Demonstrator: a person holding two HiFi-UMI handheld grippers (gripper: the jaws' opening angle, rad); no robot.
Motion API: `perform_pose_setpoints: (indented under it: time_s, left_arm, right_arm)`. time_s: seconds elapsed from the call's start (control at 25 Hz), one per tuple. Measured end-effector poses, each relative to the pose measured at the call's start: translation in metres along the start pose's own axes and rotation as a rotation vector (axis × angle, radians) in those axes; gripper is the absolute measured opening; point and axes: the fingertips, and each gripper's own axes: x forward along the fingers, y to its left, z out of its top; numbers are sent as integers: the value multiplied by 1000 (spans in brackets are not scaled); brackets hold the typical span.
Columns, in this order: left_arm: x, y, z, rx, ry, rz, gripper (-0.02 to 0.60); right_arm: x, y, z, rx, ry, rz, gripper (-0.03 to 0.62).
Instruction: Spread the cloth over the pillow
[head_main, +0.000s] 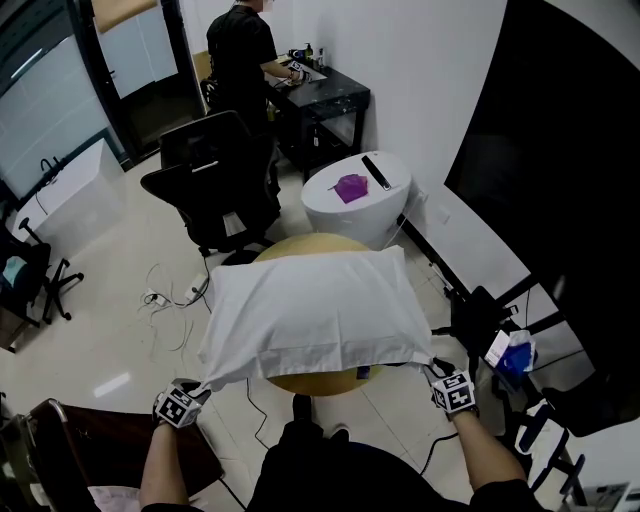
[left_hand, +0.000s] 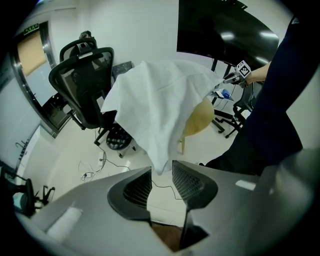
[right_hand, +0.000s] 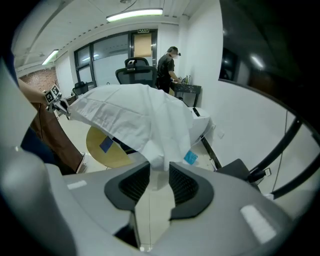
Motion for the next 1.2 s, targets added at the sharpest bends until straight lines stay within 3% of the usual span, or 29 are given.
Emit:
perform_pose_setpoints:
  time_s: [0.2,0.4,0.56,0.68,0.88,1.08,1.2]
  left_arm:
    - [-39,14,6,30,-38,72,130]
    - [-85,32,62,83,-152,169,130]
    - [-93,38,120,124,-204,139,130]
    - [-75,44,142,144,-172,108,130]
    - [-31,59,133,96,-73,41,130]
    - [-8,58,117,71,-12,-26,127]
    - [2,58,110,69,6,-35,71]
  right_arm:
    - [-28,-10,11,-1,-68,-11,143]
    - [-58,-14,54,-48,-182,-22,143]
    - [-83,-13,124,-87,-327,-15,143]
    - [-91,-8,173,-104,-393,8,143]
    - [-43,6,189,-158,-275,89,143]
    - [25,30,159,-208,-77,175,143]
    - [52,38,139,-227,-4,181,141]
